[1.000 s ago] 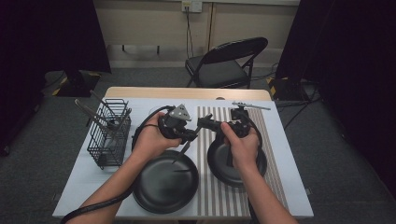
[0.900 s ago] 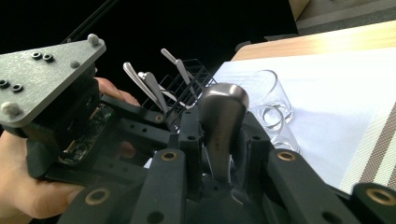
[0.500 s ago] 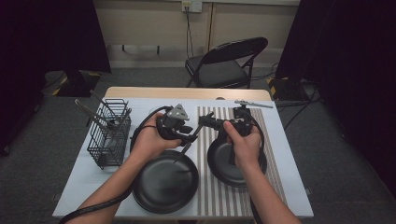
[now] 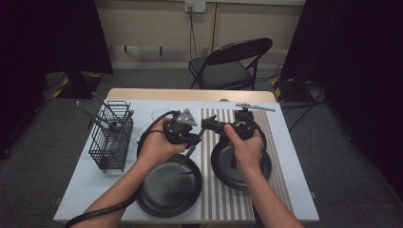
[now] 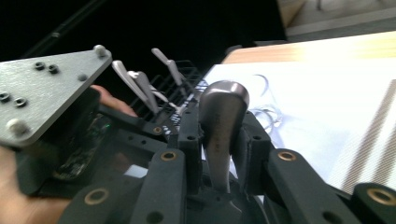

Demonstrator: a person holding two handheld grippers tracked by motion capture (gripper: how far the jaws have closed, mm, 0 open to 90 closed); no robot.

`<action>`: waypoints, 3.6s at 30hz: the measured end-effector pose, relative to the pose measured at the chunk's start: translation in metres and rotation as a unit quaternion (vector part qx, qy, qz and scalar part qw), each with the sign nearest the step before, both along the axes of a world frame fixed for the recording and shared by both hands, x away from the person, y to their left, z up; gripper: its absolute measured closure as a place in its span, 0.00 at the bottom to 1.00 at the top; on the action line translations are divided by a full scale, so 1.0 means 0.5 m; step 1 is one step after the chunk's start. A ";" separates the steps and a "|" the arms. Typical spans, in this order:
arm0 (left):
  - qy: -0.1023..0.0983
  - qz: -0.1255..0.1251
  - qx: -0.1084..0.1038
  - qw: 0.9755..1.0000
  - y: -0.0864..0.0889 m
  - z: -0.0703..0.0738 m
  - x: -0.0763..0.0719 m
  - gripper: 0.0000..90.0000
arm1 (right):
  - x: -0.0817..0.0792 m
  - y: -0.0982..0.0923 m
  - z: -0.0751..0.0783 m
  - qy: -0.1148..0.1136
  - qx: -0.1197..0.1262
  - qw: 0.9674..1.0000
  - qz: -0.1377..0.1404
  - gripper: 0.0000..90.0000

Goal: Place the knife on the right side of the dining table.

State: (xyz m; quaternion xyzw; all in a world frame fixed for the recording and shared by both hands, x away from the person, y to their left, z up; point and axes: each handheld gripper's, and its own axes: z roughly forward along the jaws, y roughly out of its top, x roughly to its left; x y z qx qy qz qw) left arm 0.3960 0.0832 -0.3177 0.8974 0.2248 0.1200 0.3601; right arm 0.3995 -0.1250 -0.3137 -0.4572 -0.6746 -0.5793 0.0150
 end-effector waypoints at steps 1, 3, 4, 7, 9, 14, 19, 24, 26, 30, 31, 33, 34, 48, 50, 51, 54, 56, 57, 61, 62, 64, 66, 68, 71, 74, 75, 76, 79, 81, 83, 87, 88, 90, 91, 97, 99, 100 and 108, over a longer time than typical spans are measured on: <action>0.002 0.007 -0.004 1.000 -0.002 -0.002 -0.001 0.92 | -0.002 0.002 0.000 0.001 -0.007 1.000 -0.009 0.83; 0.004 0.008 0.004 1.000 -0.003 -0.002 0.000 0.92 | -0.004 0.008 0.002 -0.002 -0.019 1.000 -0.018 0.83; 0.003 0.012 0.001 1.000 -0.004 -0.004 -0.001 0.92 | -0.005 0.010 0.003 0.000 -0.027 0.999 -0.025 0.82; 0.007 0.016 -0.003 1.000 -0.003 -0.003 0.000 0.92 | -0.006 0.015 0.007 -0.004 -0.034 0.999 -0.023 0.83; 0.007 0.018 -0.007 1.000 -0.003 -0.003 0.000 0.92 | -0.007 0.017 0.010 -0.007 -0.036 0.999 -0.022 0.83; 0.013 0.017 -0.017 1.000 0.004 -0.002 0.002 0.92 | -0.004 0.018 0.012 -0.010 -0.029 1.000 -0.008 0.83; 0.019 0.031 -0.048 0.998 0.015 -0.007 0.007 0.80 | -0.001 0.017 0.014 -0.019 -0.021 1.000 0.002 0.83; 0.034 0.038 -0.048 0.998 0.026 -0.015 0.005 0.61 | 0.005 0.009 0.017 -0.023 -0.019 1.000 0.008 0.83; 0.038 0.038 -0.051 0.997 0.031 -0.021 0.004 0.52 | 0.010 0.003 0.017 -0.025 -0.018 0.999 0.009 0.83; 0.045 0.042 -0.057 0.996 0.040 -0.032 0.004 0.44 | 0.015 -0.006 0.019 -0.030 -0.019 0.999 0.007 0.83; 0.046 0.041 -0.061 0.996 0.042 -0.035 0.003 0.42 | 0.016 -0.009 0.020 -0.033 -0.020 0.999 0.007 0.83; 0.046 0.038 -0.052 0.997 0.044 -0.040 0.000 0.39 | 0.020 -0.015 0.023 -0.038 -0.025 0.999 0.007 0.83; 0.048 0.038 -0.053 0.997 0.046 -0.044 -0.001 0.37 | 0.021 -0.017 0.024 -0.042 -0.025 0.999 0.006 0.84; 0.065 0.042 -0.055 0.995 0.064 -0.076 -0.004 0.26 | 0.053 -0.040 0.036 -0.053 -0.026 0.998 -0.003 0.84; 0.065 0.043 -0.055 0.995 0.065 -0.079 -0.004 0.25 | 0.056 -0.041 0.037 -0.053 -0.027 0.998 -0.005 0.83; 0.065 0.042 -0.055 0.995 0.066 -0.081 -0.005 0.25 | 0.059 -0.041 0.037 -0.055 -0.029 0.998 -0.006 0.84; 0.066 0.042 -0.060 0.995 0.069 -0.083 -0.006 0.24 | 0.065 -0.043 0.038 -0.057 -0.032 0.998 -0.007 0.83; 0.069 0.034 -0.057 0.995 0.071 -0.086 -0.006 0.23 | 0.068 -0.045 0.038 -0.055 -0.035 0.998 -0.008 0.83; 0.067 0.032 -0.054 0.996 0.071 -0.087 -0.006 0.22 | 0.069 -0.045 0.039 -0.055 -0.036 0.998 -0.010 0.83; 0.070 0.038 -0.067 0.995 0.073 -0.095 -0.009 0.21 | 0.076 -0.048 0.038 -0.056 -0.036 0.998 -0.014 0.83; 0.070 0.038 -0.065 0.995 0.074 -0.095 -0.009 0.21 | 0.078 -0.048 0.038 -0.057 -0.035 0.998 -0.013 0.84; 0.074 0.038 -0.068 0.994 0.076 -0.097 -0.011 0.21 | 0.080 -0.047 0.038 -0.057 -0.040 0.997 -0.014 0.84; 0.072 0.036 -0.064 0.995 0.078 -0.101 -0.012 0.21 | 0.084 -0.045 0.037 -0.058 -0.045 0.997 -0.014 0.83; 0.073 0.039 -0.067 0.994 0.081 -0.105 -0.013 0.21 | 0.088 -0.045 0.034 -0.059 -0.045 0.997 -0.016 0.83; 0.073 0.040 -0.067 0.994 0.084 -0.107 -0.015 0.21 | 0.095 -0.045 0.029 -0.061 -0.048 0.997 -0.017 0.83; 0.071 0.041 -0.069 0.994 0.085 -0.107 -0.015 0.21 | 0.101 -0.046 0.025 -0.061 -0.054 0.996 -0.019 0.84; 0.071 0.043 -0.070 0.994 0.086 -0.107 -0.016 0.21 | 0.104 -0.047 0.024 -0.062 -0.056 0.996 -0.019 0.83; 0.073 0.038 -0.072 0.994 0.087 -0.108 -0.016 0.21 | 0.106 -0.049 0.023 -0.061 -0.057 0.996 -0.021 0.84; 0.074 0.038 -0.069 0.994 0.089 -0.109 -0.017 0.21 | 0.114 -0.052 0.018 -0.057 -0.059 0.996 -0.026 0.84; 0.072 0.039 -0.068 0.994 0.089 -0.111 -0.017 0.21 | 0.119 -0.053 0.014 -0.057 -0.063 0.996 -0.029 0.84; 0.073 0.039 -0.063 0.995 0.090 -0.111 -0.017 0.21 | 0.124 -0.052 0.010 -0.055 -0.065 0.996 -0.029 0.84; 0.074 0.037 -0.066 0.994 0.090 -0.118 -0.018 0.21 | 0.132 -0.052 0.001 -0.053 -0.069 0.996 -0.032 0.84; 0.075 0.037 -0.062 0.995 0.091 -0.118 -0.018 0.21 | 0.134 -0.052 0.000 -0.053 -0.070 0.996 -0.035 0.83; 0.076 0.036 -0.068 0.994 0.089 -0.121 -0.018 0.21 | 0.139 -0.052 -0.001 -0.055 -0.072 0.995 -0.034 0.84; 0.079 0.035 -0.067 0.994 0.090 -0.121 -0.018 0.22 | 0.141 -0.052 -0.002 -0.054 -0.071 0.995 -0.036 0.83; 0.077 0.032 -0.067 0.994 0.090 -0.124 -0.018 0.22 | 0.155 -0.049 -0.004 -0.056 -0.083 0.994 -0.038 0.83; 0.080 0.033 -0.063 0.994 0.090 -0.124 -0.018 0.22 | 0.159 -0.049 -0.006 -0.055 -0.083 0.994 -0.041 0.83; 0.078 0.033 -0.066 0.994 0.091 -0.126 -0.017 0.22 | 0.161 -0.049 -0.008 -0.055 -0.084 0.994 -0.040 0.83; 0.085 0.033 -0.067 0.994 0.092 -0.133 -0.017 0.22 | 0.178 -0.054 -0.012 -0.054 -0.091 0.993 -0.048 0.83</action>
